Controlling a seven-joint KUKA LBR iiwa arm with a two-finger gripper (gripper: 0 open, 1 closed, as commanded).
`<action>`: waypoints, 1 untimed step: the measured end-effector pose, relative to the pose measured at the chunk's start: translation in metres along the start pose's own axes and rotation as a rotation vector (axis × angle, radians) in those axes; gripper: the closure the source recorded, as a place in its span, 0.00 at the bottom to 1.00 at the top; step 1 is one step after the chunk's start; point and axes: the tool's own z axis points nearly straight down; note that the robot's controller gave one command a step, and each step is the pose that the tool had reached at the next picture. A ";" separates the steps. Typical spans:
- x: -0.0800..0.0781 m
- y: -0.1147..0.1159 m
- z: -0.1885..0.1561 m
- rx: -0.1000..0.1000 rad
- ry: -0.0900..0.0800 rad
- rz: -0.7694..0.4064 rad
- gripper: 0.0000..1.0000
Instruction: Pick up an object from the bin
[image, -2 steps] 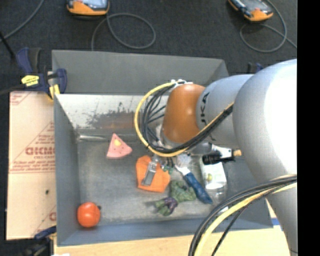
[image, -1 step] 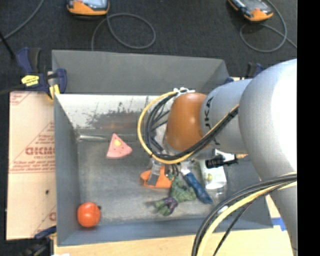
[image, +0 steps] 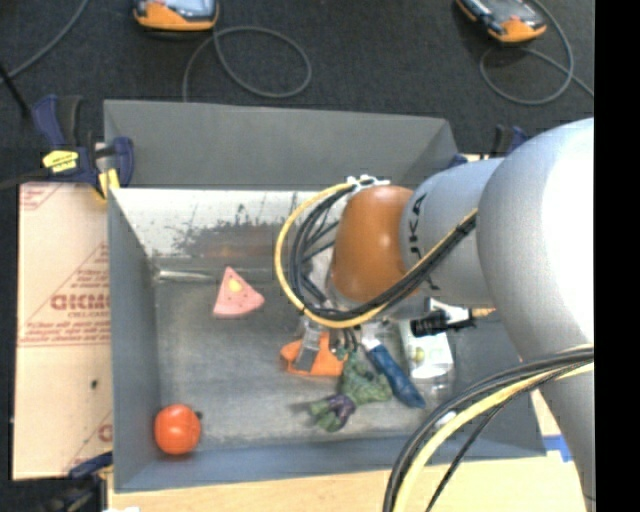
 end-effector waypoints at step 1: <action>0.001 0.000 -0.004 0.001 0.002 0.000 1.00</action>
Offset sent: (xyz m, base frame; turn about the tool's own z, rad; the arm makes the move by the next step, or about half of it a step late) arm 0.0001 0.0002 0.0322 0.0000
